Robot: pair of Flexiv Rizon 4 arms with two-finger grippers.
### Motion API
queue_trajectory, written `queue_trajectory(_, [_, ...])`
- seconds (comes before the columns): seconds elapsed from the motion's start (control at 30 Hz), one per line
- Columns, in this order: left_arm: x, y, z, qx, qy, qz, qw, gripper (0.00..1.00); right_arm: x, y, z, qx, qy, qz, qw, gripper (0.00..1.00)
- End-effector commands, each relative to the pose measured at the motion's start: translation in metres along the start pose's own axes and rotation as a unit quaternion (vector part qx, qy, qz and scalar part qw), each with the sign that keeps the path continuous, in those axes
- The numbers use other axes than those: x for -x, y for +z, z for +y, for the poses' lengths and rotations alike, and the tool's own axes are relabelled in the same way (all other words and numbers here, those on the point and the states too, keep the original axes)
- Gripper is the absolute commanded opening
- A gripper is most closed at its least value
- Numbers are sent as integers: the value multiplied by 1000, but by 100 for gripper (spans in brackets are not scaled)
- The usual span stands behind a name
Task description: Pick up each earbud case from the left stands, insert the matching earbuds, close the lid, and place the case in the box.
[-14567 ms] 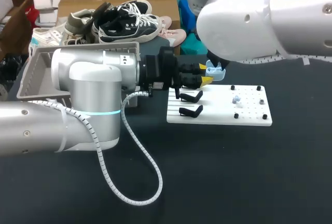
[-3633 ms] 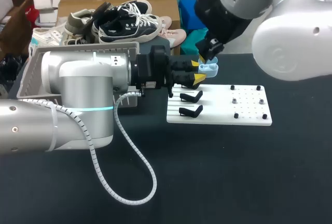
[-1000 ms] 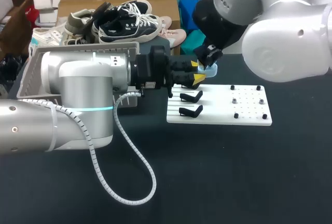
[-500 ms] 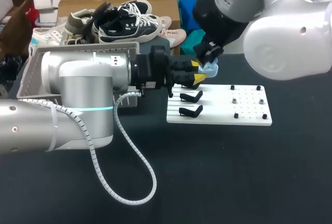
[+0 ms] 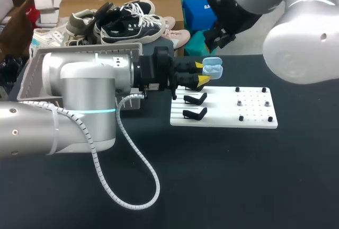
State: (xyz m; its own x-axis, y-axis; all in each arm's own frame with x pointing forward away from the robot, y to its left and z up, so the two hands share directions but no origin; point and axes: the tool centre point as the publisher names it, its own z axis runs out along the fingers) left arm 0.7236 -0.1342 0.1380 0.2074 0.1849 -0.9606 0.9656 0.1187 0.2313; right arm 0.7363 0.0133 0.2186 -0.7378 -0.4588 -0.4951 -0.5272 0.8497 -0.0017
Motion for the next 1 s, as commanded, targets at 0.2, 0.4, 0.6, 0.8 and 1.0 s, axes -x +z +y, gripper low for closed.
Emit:
queue_trajectory(0.2, [0, 0, -1, 4, 1, -1, 1000, 0, 19, 28, -10, -25, 53, -8, 998, 34])
queue_trajectory(0.4, [0, 0, -1, 4, 1, -1, 1000, 0, 16, 41, -11, -41, 68, 10, 997, 31])
queue_trajectory(0.6, [0, 0, -1, 4, 1, -1, 1000, 0, 3, 43, -14, -43, 75, 20, 996, 31])
queue_trajectory(0.8, [0, 0, -1, 4, 1, -1, 1000, 0, -10, 39, -14, -46, 79, 27, 995, 31])
queue_trajectory(1.0, [0, 0, -1, 4, 1, -1, 1000, 0, -17, 32, -12, -49, 82, 26, 995, 31])
